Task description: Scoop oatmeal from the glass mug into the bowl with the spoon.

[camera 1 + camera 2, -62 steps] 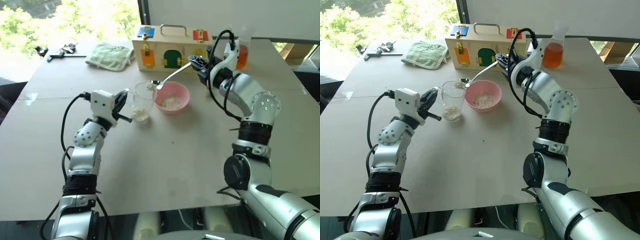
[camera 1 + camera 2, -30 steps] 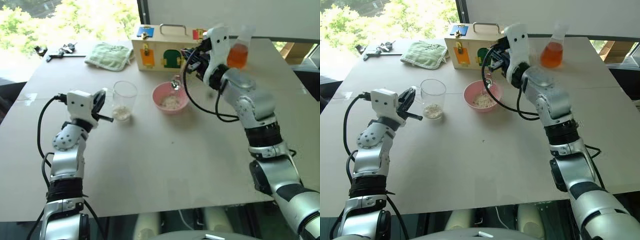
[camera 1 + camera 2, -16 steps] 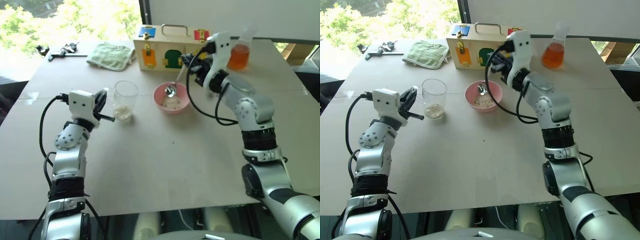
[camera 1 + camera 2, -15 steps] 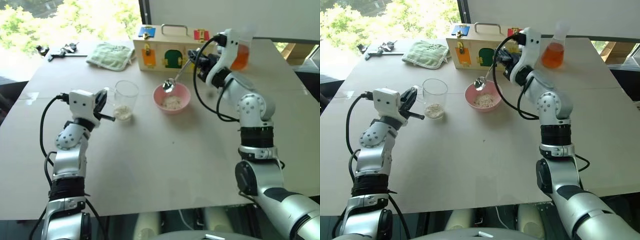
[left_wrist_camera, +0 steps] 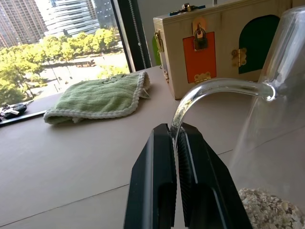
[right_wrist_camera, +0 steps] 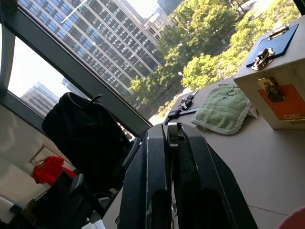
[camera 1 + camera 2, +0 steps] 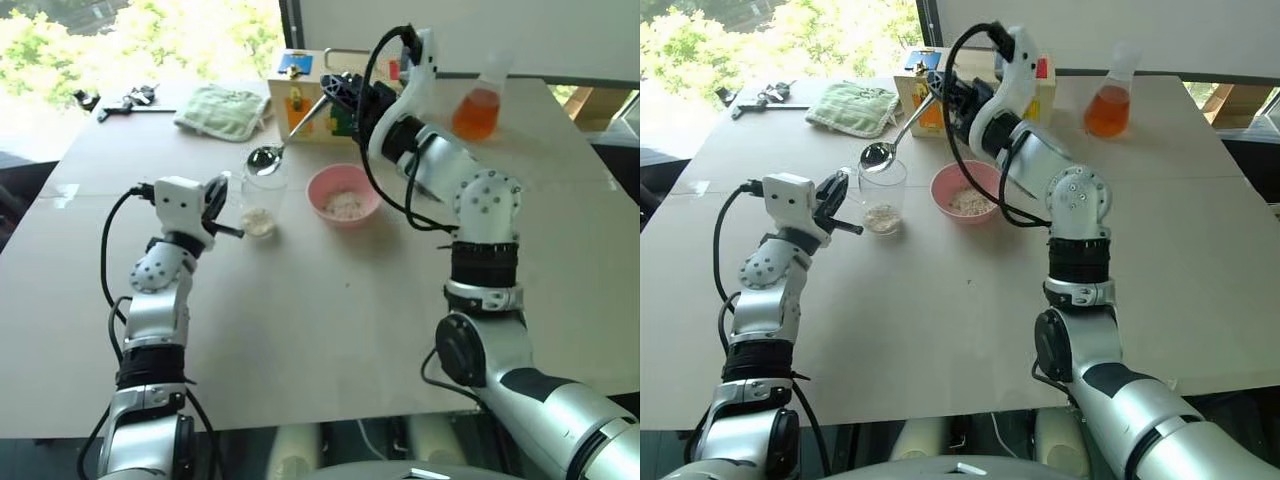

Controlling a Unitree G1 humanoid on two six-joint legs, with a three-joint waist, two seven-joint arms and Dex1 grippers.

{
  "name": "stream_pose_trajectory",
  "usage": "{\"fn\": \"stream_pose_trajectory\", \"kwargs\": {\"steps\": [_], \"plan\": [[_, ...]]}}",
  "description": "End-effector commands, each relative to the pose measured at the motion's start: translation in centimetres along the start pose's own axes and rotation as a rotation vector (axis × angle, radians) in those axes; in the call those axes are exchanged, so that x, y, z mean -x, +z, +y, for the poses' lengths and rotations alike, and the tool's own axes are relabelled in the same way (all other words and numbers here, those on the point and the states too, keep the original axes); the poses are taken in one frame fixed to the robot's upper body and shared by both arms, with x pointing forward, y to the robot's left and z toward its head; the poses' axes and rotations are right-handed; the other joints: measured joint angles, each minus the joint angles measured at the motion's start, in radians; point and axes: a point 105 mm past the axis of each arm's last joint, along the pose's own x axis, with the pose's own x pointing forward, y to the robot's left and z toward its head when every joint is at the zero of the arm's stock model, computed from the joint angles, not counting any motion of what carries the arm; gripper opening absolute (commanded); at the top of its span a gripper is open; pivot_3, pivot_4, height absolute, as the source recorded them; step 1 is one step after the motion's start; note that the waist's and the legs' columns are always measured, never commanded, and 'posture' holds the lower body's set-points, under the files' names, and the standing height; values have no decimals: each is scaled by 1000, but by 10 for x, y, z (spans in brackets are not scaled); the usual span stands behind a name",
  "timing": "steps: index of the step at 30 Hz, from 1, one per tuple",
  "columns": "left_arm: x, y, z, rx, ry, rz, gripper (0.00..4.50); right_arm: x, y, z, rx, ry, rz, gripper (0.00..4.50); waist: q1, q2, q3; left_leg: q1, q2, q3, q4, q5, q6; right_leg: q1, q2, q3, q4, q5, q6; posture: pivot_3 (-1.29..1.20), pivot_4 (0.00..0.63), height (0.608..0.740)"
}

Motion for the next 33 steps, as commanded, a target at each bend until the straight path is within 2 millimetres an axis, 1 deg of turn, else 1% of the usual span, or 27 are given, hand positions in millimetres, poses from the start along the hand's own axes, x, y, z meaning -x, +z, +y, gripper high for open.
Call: {"fn": "stream_pose_trajectory", "kwargs": {"steps": [1, 4, 5, 6, 9, 12, 13, 15, 18, 20, 23, 27, 31, 32, 33], "plan": [[-4, 16, -3, -18, -8, -56, 27, -4, -17, -1, 57, 8, 36, 0, -1, 0, 0, 0, 0, 0, 0, 0, 0, 0, 0, 0, 0, 0, 0, 0, 150, 740], [-4, 15, -6, -17, -15, -54, 27, -7, -19, -3, 61, 2, 37, 0, -1, 0, 0, 0, 0, 0, 0, 0, 0, 0, 0, 0, 0, 0, 0, 0, 150, 740], [-3, 14, -6, -16, -16, -53, 0, -8, -19, -3, 62, 1, 35, 710, -1, 0, 0, 0, 0, 0, 0, 0, 0, 0, 0, 0, 0, 0, 0, 0, 150, 740], [-4, 14, -6, -15, -17, -53, 0, -8, -18, -3, 64, 1, 27, 1072, -1, 0, 0, 0, 0, 0, 0, 0, 0, 0, 0, 0, 0, 0, 0, 0, 150, 740], [-4, 13, -6, -12, -19, -49, 0, -10, -9, 5, 55, 31, -14, 2436, -2, 0, 0, 0, 0, 0, 0, 0, 0, 0, 0, 0, 0, 0, 0, 0, 150, 740], [-4, 11, -4, 1, -6, -44, 0, -7, 5, 14, 42, 70, -69, 3852, -1, 0, 0, 0, 0, 0, 0, 0, 0, 0, 0, 0, 0, 0, 0, 0, 150, 740], [-4, 10, -2, 17, 10, -43, 0, -4, 11, 14, 43, 76, -90, 4239, -1, 0, 0, 0, 0, 0, 0, 0, 0, 0, 0, 0, 0, 0, 0, 0, 150, 740], [-3, 6, 3, 52, 44, -41, 0, 4, 24, 7, 52, 65, -129, 4239, 0, 0, 0, 0, 0, 0, 0, 0, 0, 0, 0, 0, 0, 0, 0, 0, 150, 740], [-2, 0, 9, 128, 104, -40, 0, 19, 35, -16, 68, -6, -155, 4239, 1, 0, 0, 0, 0, 0, 0, 0, 0, 0, 0, 0, 0, 0, 0, 0, 150, 740], [-1, -5, 10, 172, 131, -36, 0, 29, 36, -32, 83, -59, -155, 4239, 2, 0, 0, 0, 0, 0, 0, 0, 0, 0, 0, 0, 0, 0, 0, 0, 150, 740], [3, -18, 8, 224, 156, -13, 0, 42, 35, -47, 111, -115, -145, 4239, 0, 0, 0, 0, 0, 0, 0, 0, 0, 0, 0, 0, 0, 0, 0, 0, 150, 740], [12, -35, 2, 267, 173, 17, 0, 54, 32, -55, 120, -154, -139, 4239, -5, 0, 0, 1, 0, 0, 0, 0, 0, 0, 0, 1, 1, 0, 0, 0, 150, 740], [24, -47, -1, 276, 176, 41, 1405, 59, 30, -58, 117, -177, -140, 4290, -6, 0, 0, 2, 0, 0, 0, 0, 0, 0, 0, 1, 1, 0, 0, 0, 150, 740], [26, -48, -1, 274, 176, 41, 1942, 60, 30, -58, 115, -179, -141, 4290, -5, 0, 0, 2, 0, 0, 0, 0, 0, 0, 0, 1, 1, 0, 0, 0, 150, 740], [29, -48, -1, 269, 177, 42, 2361, 61, 30, -58, 113, -178, -141, 4290, -4, 0, 0, 2, 0, 0, 0, 0, 0, 0, 0, 1, 1, 0, 0, 0, 150, 740]]}}
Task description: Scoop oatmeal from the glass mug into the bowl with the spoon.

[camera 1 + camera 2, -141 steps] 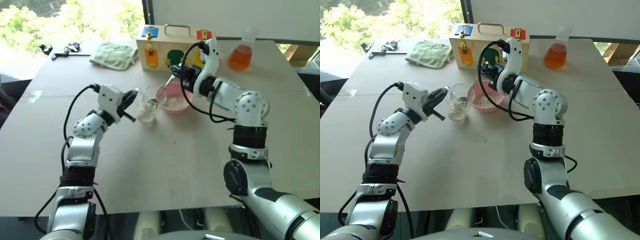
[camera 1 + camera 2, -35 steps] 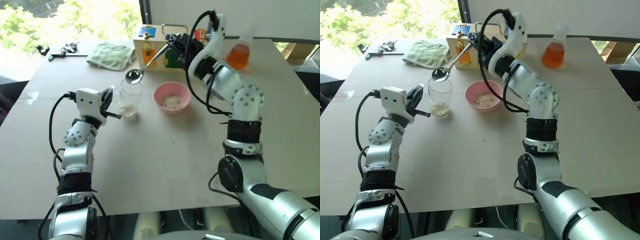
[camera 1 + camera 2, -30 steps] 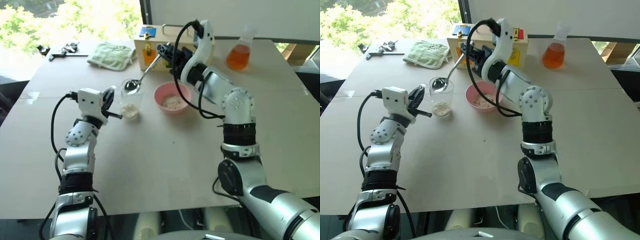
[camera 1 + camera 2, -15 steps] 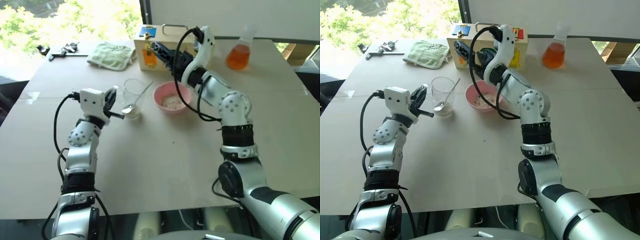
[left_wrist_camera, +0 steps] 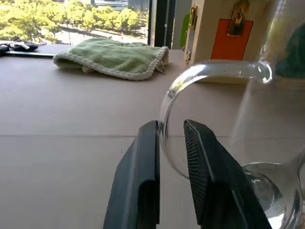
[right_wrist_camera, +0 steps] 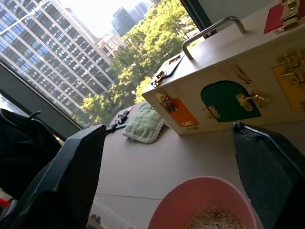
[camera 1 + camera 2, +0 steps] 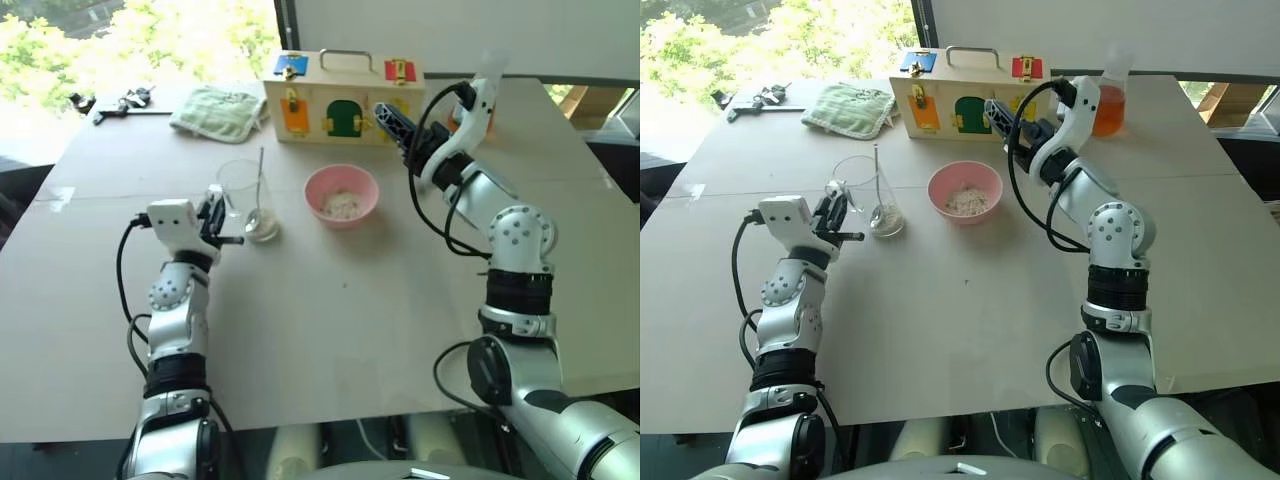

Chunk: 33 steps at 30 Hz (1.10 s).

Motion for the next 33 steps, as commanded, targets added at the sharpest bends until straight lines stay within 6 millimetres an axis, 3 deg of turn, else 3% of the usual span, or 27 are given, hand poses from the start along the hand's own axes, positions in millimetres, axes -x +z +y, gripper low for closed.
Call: {"fn": "stream_pose_trajectory", "kwargs": {"steps": [1, 4, 5, 10, 14, 16, 20, 25, 29, 33], "plan": [[8, 3, 6, -18, 10, -15, 2876, 6, 10, 10, 7, 35, -38, 4290, 2, 0, 0, 0, 0, 0, 0, 0, 0, 0, 0, 0, 0, 0, 0, 0, 150, 740], [13, 8, 6, -30, -4, -27, 4236, 8, 9, 11, 7, 47, -30, 4290, 3, 0, 0, 0, 0, 0, 0, 0, 0, 0, 0, 0, 0, 0, 0, 0, 150, 740], [14, 10, 6, -32, -10, -32, 4466, 8, 9, 11, 8, 51, -27, 4290, 3, 0, 0, 0, 0, 0, 0, 0, 0, 0, 0, 0, 0, 0, 0, 0, 150, 740], [29, 26, -1, -33, -62, -54, 4466, 15, 6, 18, 26, 111, -7, 4290, 3, 0, 0, -1, 1, -2, 0, 0, 0, 0, 0, 0, 0, 0, 0, 0, 150, 740], [58, 28, -8, -55, -127, 7, 4466, 40, -4, 27, 69, 236, 49, 4290, 2, 0, 0, -1, 1, -3, 0, 0, 0, 0, 0, 0, -1, 0, 0, 0, 150, 740], [72, 22, -13, -56, -159, 69, 4466, 55, -17, 19, 115, 242, 99, 4290, 3, 0, 0, -1, 2, -5, -2, 0, 0, 0, -1, 1, -2, 0, 0, 0, 150, 740], [105, 2, -33, -46, -243, 206, 4466, 95, -64, -28, 348, 147, 278, 4290, 12, -1, 0, 1, 1, -7, -1, -1, 1, 2, -1, 0, -3, 0, 0, 0, 150, 740], [131, -17, -60, -63, -351, 299, 4466, 149, -104, -72, 456, 114, 335, 4290, 28, 1, -2, 1, 0, -9, -1, -3, 4, 3, 0, -1, -2, 0, 0, 0, 150, 740], [138, -19, -67, -95, -405, 312, 4466, 185, -109, -89, 530, 116, 344, 4290, 29, 3, -3, 3, -1, -9, 1, -3, 5, 5, 1, 0, -2, 0, 0, 0, 150, 740], [138, -17, -68, -140, -447, 305, 4466, 209, -104, -90, 555, 135, 346, 4290, 29, 3, -3, 4, 0, -9, 2, -3, 6, 5, 2, 0, -2, 0, 0, 0, 150, 740]]}}
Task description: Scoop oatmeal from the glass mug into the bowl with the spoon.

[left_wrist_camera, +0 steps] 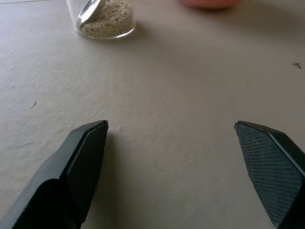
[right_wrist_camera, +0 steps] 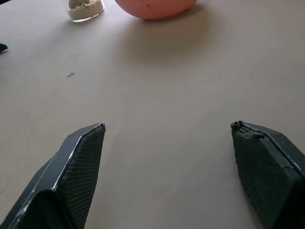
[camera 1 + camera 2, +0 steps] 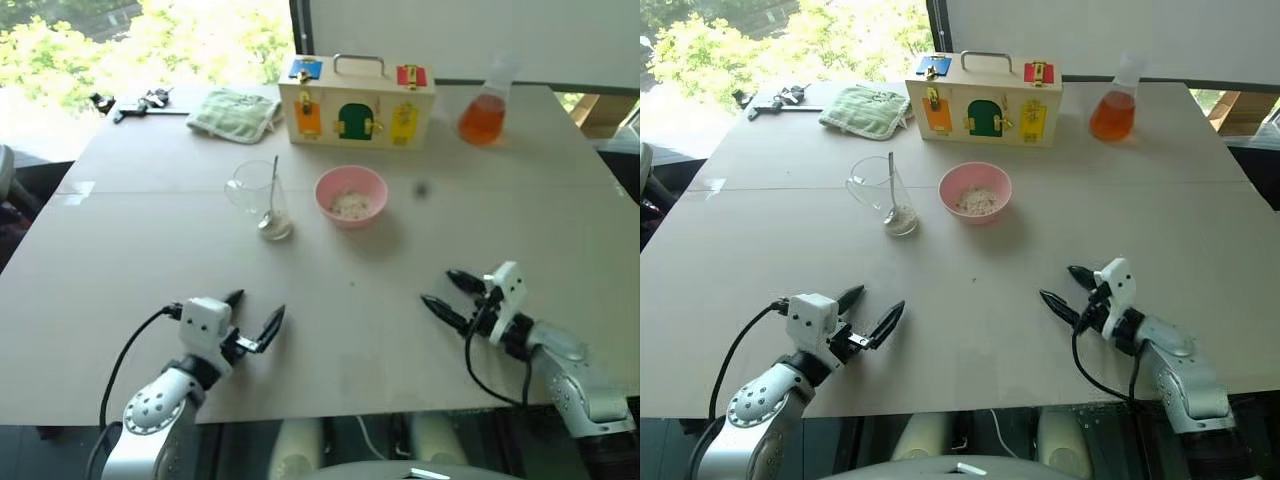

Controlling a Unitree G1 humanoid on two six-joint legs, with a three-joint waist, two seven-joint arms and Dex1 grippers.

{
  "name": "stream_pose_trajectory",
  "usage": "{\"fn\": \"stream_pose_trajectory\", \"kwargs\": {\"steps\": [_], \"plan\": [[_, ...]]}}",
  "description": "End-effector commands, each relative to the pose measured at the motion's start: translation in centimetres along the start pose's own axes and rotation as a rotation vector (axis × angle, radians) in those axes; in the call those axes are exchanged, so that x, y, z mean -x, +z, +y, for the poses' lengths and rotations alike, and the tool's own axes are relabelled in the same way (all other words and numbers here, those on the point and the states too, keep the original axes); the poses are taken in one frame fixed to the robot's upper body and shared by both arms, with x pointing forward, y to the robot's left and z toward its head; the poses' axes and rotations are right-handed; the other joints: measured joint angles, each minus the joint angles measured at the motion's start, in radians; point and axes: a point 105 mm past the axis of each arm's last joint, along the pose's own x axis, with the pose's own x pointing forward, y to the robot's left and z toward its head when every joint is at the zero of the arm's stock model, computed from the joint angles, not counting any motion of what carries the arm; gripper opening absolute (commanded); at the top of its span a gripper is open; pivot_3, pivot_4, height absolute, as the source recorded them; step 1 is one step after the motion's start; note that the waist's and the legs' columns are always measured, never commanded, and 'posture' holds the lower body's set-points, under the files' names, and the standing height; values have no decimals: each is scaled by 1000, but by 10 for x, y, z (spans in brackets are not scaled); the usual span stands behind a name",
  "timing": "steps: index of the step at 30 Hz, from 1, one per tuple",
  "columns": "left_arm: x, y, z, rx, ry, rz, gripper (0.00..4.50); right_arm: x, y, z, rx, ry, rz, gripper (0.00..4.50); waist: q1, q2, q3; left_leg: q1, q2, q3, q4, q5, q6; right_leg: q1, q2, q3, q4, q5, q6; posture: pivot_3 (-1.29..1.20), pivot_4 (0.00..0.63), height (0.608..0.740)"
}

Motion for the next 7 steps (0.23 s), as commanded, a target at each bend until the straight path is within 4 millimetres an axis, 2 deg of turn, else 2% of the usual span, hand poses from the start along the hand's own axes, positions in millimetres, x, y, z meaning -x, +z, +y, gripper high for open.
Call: {"fn": "stream_pose_trajectory", "kwargs": {"steps": [1, 7], "plan": [[0, 7, -3, -69, -45, -19, 4466, 19, 11, 1, 62, 13, -48, 4290, 1, 0, 0, 0, 0, 0, 0, 0, 0, 0, 0, 0, 0, 0, 0, 0, 150, 740], [-2, 6, -5, -108, -85, -25, 4466, 32, 2, 3, 46, -27, -44, 4290, 2, 0, 0, 0, 0, 0, 0, 0, 0, 0, 0, 0, 0, 0, 0, 0, 150, 740]]}}
